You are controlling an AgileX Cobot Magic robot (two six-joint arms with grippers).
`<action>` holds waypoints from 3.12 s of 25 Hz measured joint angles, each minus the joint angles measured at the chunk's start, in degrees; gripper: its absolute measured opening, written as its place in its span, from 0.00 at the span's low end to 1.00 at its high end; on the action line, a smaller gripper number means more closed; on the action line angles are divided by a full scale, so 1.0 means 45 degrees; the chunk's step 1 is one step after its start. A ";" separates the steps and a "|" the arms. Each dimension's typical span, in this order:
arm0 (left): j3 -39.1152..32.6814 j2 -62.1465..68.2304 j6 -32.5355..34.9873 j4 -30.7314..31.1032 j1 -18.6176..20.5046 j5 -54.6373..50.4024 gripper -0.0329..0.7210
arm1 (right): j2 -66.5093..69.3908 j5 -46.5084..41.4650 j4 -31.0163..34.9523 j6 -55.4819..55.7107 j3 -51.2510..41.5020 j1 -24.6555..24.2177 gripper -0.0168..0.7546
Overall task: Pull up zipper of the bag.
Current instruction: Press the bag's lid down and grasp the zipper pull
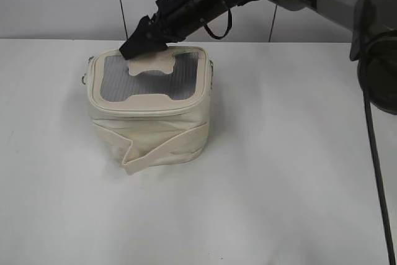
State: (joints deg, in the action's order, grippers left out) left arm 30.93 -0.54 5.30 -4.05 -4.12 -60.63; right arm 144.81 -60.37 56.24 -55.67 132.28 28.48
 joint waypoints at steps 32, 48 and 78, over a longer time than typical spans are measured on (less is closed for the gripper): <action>0.6558 2.1958 1.7012 -1.1871 0.2067 0.3497 0.38 | 0.0014 0.0343 -0.0914 0.0792 0.0029 0.0237 0.09; 0.5827 2.2410 1.7247 -1.0529 -0.0898 0.7751 0.38 | 0.0014 0.0355 -0.0927 0.1024 0.0029 0.0237 0.09; 0.5715 2.3117 1.9977 -1.4142 -0.0820 0.8184 0.04 | 0.0014 0.0371 -0.1047 0.1276 0.0039 0.0237 0.09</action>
State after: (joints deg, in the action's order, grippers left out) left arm 56.64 103.48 95.20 -67.69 -7.81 -23.80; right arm 144.87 -58.70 51.53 -49.93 132.45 29.55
